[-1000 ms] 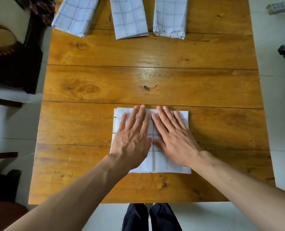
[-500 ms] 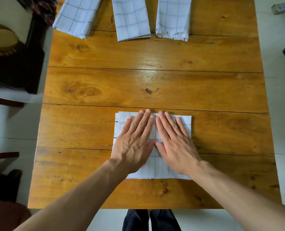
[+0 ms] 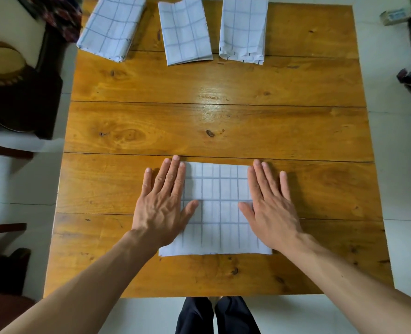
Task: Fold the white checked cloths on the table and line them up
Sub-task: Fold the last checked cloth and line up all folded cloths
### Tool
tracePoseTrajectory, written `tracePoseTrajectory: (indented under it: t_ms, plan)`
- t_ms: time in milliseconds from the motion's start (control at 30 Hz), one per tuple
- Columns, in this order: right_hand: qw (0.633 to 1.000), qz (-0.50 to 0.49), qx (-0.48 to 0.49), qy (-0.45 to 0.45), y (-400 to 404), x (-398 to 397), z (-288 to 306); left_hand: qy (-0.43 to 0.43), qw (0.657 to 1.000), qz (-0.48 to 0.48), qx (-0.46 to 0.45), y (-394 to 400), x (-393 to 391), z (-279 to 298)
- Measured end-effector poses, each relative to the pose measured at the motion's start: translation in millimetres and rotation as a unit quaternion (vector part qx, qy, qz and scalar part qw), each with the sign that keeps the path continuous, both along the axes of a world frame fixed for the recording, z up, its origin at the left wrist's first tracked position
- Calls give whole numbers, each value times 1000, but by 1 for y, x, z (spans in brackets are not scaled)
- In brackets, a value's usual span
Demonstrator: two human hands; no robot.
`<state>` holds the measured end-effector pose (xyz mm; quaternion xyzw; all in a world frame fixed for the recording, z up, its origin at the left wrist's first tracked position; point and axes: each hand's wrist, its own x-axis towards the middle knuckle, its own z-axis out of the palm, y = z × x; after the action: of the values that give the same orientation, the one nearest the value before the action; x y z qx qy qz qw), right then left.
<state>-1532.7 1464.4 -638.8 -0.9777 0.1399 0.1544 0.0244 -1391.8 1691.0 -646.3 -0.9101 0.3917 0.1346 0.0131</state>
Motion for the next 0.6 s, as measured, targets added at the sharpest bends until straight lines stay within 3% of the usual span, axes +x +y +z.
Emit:
tracePoseTrajectory:
  t_ms: [233, 600]
  plan:
    - [994, 81, 54, -46, 37, -7, 16, -1, 996, -48, -69, -17, -41, 14]
    - [997, 72, 39, 2, 21, -48, 2, 20, 998, -56, -2, 13, -50, 0]
